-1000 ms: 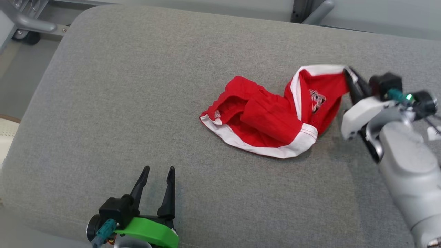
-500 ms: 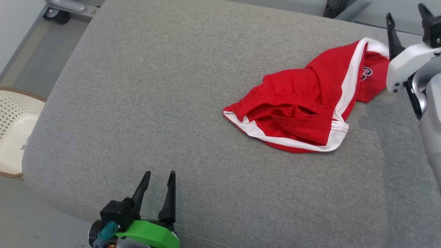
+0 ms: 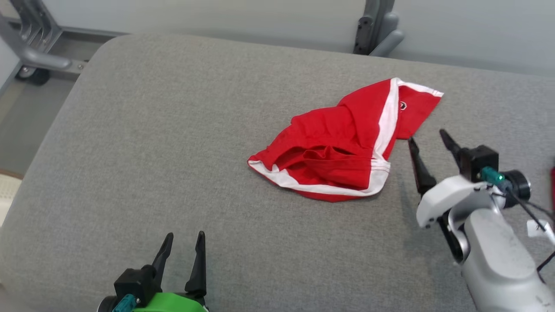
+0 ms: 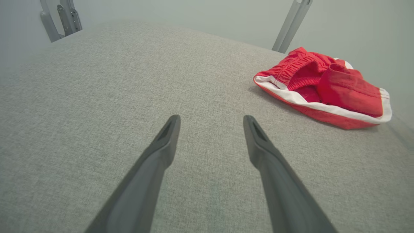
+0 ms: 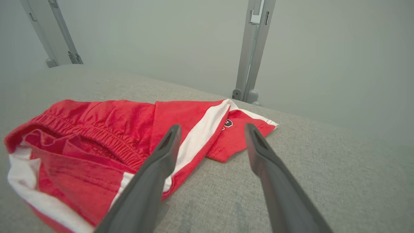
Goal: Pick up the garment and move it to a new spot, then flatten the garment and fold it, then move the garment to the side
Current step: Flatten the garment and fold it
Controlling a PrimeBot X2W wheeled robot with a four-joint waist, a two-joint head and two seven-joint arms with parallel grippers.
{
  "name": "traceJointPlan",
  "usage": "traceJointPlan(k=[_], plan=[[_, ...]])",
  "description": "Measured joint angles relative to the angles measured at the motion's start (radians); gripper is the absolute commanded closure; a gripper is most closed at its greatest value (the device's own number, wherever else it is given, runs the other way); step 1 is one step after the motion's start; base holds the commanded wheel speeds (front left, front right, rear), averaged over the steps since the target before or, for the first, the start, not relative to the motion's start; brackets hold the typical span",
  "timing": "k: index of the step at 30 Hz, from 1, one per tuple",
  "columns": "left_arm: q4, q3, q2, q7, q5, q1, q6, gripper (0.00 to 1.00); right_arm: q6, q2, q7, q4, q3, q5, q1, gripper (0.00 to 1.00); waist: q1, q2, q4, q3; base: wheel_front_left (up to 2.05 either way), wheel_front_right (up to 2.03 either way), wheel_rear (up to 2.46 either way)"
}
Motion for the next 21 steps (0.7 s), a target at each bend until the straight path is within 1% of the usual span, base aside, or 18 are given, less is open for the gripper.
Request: traceJointPlan(k=[2,3,4,7,11,17,21], plan=[[0.002,0.009,0.000,0.000,0.004,0.014,-0.001,0.00,0.000,0.017,0.000,-0.036,0.016,0.022,0.064,0.00,0.0000,0.0000,-0.022,-0.024,0.00,0.00,0.00],[0.002,0.009,0.000,0.000,0.004,0.014,-0.001,0.00,0.000,0.017,0.000,-0.036,0.016,0.022,0.064,0.00,0.0000,0.0000,-0.022,-0.024,0.00,0.00,0.00],[0.002,0.018,0.000,0.000,0.007,0.026,-0.003,0.00,0.000,0.033,0.000,-0.070,0.030,0.050,0.127,0.00,0.0000,0.0000,-0.043,-0.047,0.00,0.00,0.00],[0.001,0.027,0.000,0.000,0.012,0.045,-0.004,0.00,0.000,0.052,0.000,-0.105,0.044,0.073,0.207,0.00,0.0000,0.0000,-0.073,-0.079,0.00,0.00,0.00],[-0.005,0.033,0.000,0.000,0.017,0.060,-0.005,0.00,0.000,0.064,0.000,-0.138,0.061,0.085,0.272,0.00,0.0000,0.0000,-0.111,-0.109,0.00,0.00,0.00],[-0.007,0.030,0.000,0.000,0.023,0.066,-0.009,0.00,0.000,0.068,0.000,-0.153,0.095,0.094,0.301,0.00,0.0000,0.0000,-0.138,-0.121,0.00,0.00,0.00],[-0.005,0.018,0.000,0.000,0.023,0.052,-0.014,0.00,0.000,0.061,0.000,-0.146,0.161,0.092,0.244,0.00,0.0000,0.0000,-0.131,-0.103,0.00,0.00,0.00]])
